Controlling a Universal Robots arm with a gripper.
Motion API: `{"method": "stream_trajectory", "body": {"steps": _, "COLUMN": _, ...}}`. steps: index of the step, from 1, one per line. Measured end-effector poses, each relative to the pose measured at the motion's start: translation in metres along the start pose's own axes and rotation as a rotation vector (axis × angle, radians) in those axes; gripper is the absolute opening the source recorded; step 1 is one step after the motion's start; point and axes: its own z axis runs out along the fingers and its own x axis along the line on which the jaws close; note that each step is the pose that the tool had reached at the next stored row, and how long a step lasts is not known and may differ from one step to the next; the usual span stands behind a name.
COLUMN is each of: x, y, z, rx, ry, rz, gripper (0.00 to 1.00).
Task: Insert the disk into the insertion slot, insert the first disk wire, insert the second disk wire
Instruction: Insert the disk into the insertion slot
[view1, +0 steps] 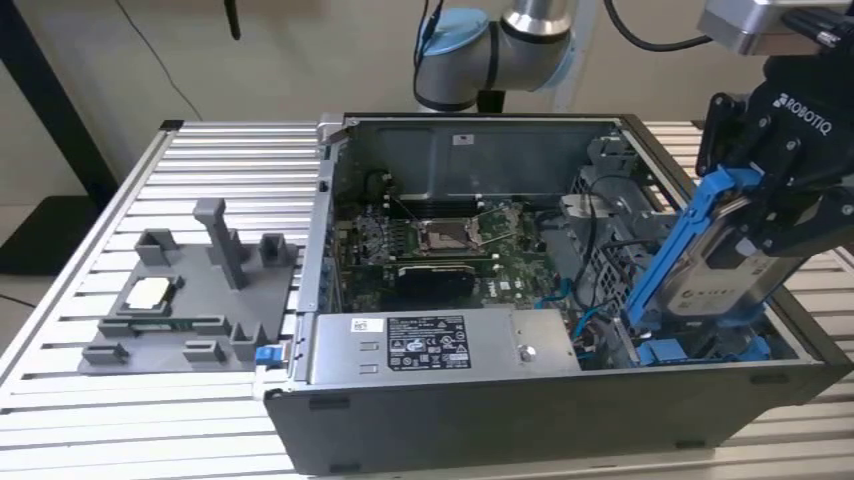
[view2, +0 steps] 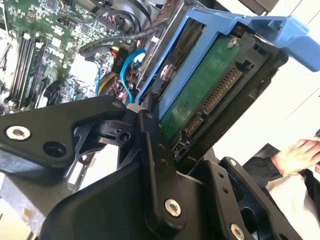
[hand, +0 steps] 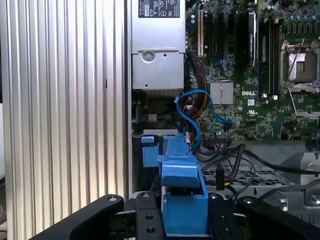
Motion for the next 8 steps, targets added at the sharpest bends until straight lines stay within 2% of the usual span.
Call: {"method": "stream_trajectory", "body": {"steps": 8, "x": 0.0001, "y": -0.0024, "z": 0.0094, "rx": -0.0001, "ry": -0.0003, "rz": 0.0, "gripper": 0.33}}
